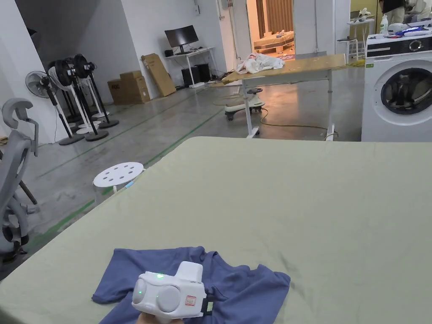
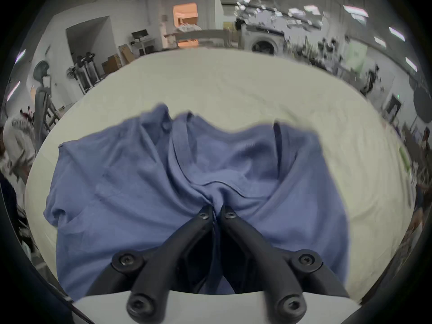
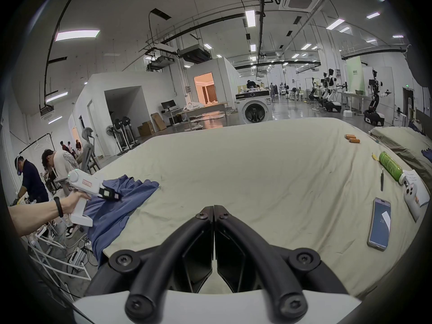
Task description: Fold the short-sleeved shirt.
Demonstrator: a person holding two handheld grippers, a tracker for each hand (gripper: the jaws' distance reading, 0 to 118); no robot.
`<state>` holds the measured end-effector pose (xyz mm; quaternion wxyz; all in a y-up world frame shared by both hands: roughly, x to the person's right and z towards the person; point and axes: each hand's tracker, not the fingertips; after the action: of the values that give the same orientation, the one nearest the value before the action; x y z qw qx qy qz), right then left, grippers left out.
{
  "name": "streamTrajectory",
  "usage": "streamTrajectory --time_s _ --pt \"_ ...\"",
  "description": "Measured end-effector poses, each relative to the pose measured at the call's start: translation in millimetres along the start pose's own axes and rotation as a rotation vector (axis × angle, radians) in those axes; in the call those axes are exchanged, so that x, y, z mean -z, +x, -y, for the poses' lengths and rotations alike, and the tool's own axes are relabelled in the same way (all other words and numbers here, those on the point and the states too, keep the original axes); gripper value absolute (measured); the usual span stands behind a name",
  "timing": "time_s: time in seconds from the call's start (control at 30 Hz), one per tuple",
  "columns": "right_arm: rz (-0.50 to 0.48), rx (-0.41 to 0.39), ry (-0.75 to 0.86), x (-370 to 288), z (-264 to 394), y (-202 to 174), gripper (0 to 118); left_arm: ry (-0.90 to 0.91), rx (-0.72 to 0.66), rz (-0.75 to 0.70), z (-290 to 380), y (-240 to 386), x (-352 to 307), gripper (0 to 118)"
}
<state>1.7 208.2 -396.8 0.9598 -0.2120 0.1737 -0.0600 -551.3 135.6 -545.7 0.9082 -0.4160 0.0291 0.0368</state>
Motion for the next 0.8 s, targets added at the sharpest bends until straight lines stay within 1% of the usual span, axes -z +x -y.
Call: streamTrajectory --time_s 0.07,0.13,0.2,0.3,0.4,0.47,0.5,0.57,0.63,0.7,0.8 --pt "0.005 0.001 0.009 -3.0 -0.7 5.9 0 0.133 -0.086 0.042 -17.1 -4.8 -28.0 0" --pt "0.014 0.015 0.016 -5.2 -2.3 12.0 0 0.221 -0.153 0.051 -40.2 -6.9 -51.7 0" --pt "0.02 0.028 0.033 -9.3 -2.9 17.5 0 0.313 -0.131 0.061 -61.7 0.2 -69.6 0" --pt "0.042 0.046 0.054 -18.5 -3.8 23.9 0 0.394 -0.073 0.114 -103.6 28.5 -85.0 0" --pt "0.077 0.046 0.066 -29.1 -3.1 29.7 0 0.452 0.022 0.191 -144.6 79.7 -89.4 0" --pt "0.098 0.054 0.073 -35.8 -2.0 34.1 0 0.498 0.061 0.29 -165.4 122.1 -90.4 0" --pt "0.111 0.062 0.079 -39.6 -1.9 36.8 0 0.493 0.079 0.347 -174.8 147.1 -87.1 0" --pt "0.132 0.081 0.092 -47.4 -1.8 42.1 0 0.468 0.158 0.424 -182.4 202.3 -75.6 0" --pt "0.161 0.087 0.104 -56.6 -2.0 46.8 0 0.394 0.259 0.513 -171.5 262.9 -54.2 0" --pt "0.194 0.077 0.11 -66.8 -2.4 51.9 0 0.315 0.322 0.59 -147.7 314.7 -33.8 0" --pt "0.257 0.068 0.123 -83.3 -1.5 62.0 0 0.173 0.36 0.74 -87.0 385.9 -10.5 0"
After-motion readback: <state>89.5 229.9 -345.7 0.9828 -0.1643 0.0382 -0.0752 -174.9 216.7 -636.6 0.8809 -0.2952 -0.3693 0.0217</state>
